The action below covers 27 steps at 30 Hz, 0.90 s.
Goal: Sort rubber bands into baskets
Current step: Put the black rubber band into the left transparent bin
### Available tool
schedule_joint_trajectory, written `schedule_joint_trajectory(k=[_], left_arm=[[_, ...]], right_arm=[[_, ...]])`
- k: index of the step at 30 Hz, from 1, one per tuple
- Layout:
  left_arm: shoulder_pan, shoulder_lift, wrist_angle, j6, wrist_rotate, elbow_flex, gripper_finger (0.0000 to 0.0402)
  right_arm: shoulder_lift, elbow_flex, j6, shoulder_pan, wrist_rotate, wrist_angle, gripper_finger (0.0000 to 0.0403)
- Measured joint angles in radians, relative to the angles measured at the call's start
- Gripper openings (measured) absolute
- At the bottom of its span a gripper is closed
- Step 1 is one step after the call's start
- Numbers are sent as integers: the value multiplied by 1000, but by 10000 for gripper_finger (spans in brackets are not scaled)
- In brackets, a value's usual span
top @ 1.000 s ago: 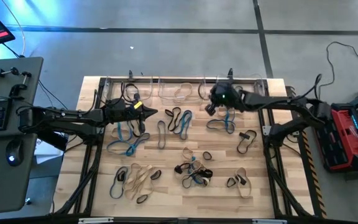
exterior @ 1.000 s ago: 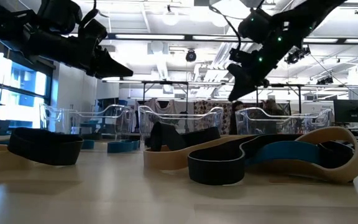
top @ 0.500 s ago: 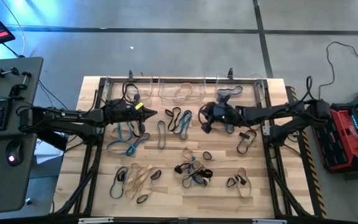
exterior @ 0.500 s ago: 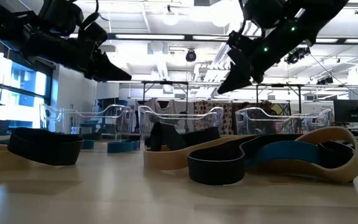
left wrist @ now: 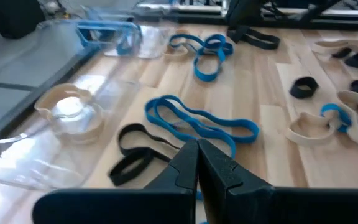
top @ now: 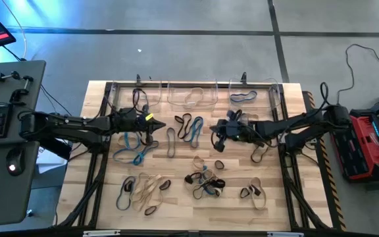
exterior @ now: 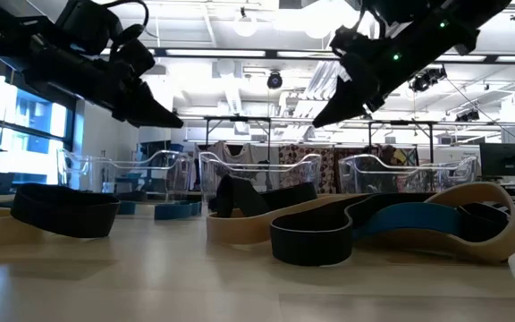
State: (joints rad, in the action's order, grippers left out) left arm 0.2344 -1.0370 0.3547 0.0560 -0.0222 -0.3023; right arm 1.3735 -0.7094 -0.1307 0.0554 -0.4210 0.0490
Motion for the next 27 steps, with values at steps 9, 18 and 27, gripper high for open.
schedule_joint_trajectory(k=[9,18,27], left_arm=[[-66,0,-20,-11,-49,0,0],[-111,0,-20,-19,-51,0,0],[-111,0,-15,27,-20,0,0]], right_arm=[[0,0,-22,118,2,-75,0],[0,-159,-355,284,63,-514,0],[0,-328,-456,445,143,-721,1]])
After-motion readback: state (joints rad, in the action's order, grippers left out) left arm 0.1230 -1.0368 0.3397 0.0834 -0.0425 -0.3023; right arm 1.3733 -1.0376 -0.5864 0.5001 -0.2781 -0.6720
